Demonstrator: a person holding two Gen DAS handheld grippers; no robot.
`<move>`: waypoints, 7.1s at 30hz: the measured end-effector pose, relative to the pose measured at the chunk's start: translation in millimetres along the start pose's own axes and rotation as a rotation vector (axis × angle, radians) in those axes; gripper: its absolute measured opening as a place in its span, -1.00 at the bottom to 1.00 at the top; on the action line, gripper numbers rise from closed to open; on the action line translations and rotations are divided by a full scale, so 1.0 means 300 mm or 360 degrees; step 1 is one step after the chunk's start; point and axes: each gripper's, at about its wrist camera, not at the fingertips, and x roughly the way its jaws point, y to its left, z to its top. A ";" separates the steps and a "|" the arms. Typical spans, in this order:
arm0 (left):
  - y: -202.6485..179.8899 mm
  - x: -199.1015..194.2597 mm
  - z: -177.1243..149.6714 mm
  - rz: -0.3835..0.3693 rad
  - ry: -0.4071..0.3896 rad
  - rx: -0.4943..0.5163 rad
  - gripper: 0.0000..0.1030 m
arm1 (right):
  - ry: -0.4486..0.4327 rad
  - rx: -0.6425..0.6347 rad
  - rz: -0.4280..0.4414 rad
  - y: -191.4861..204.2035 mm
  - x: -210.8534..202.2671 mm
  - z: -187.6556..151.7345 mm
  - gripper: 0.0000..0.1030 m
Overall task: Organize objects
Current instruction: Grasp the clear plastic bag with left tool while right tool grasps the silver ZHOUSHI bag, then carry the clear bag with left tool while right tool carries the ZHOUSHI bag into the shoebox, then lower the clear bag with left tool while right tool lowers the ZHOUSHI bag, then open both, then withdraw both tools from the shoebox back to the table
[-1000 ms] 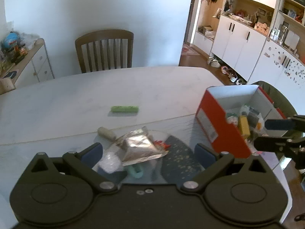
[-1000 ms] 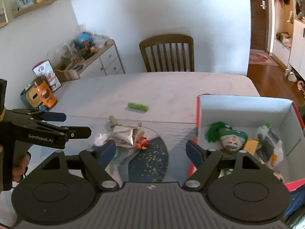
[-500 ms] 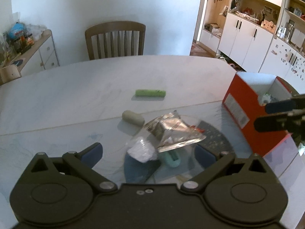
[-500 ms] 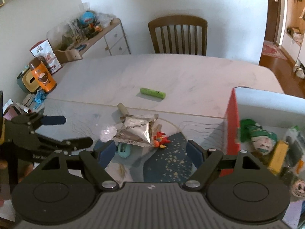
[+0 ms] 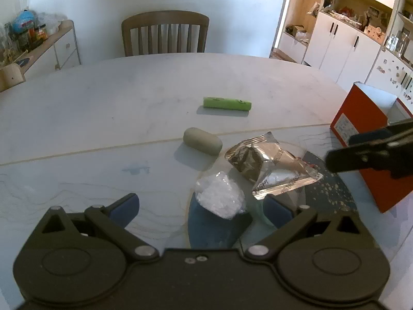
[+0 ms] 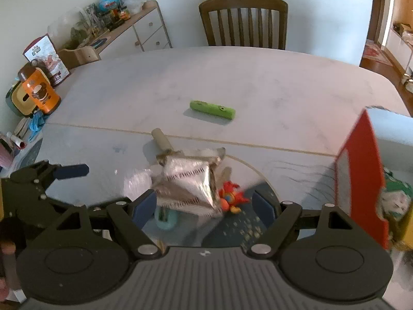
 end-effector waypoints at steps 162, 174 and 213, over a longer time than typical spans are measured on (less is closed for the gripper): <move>-1.209 0.355 0.199 -0.0203 0.0684 0.0262 -0.31 | 0.0108 0.0211 -0.0164 -0.964 -0.306 -0.147 -0.07; -1.210 0.333 0.226 -0.0268 0.0610 0.0209 0.26 | 0.0023 0.0239 -0.0139 -0.971 -0.396 -0.132 0.05; -0.663 -0.309 0.136 -0.0251 -0.0027 0.0186 0.88 | -0.0308 0.0223 -0.0052 -0.396 -0.671 -0.206 0.45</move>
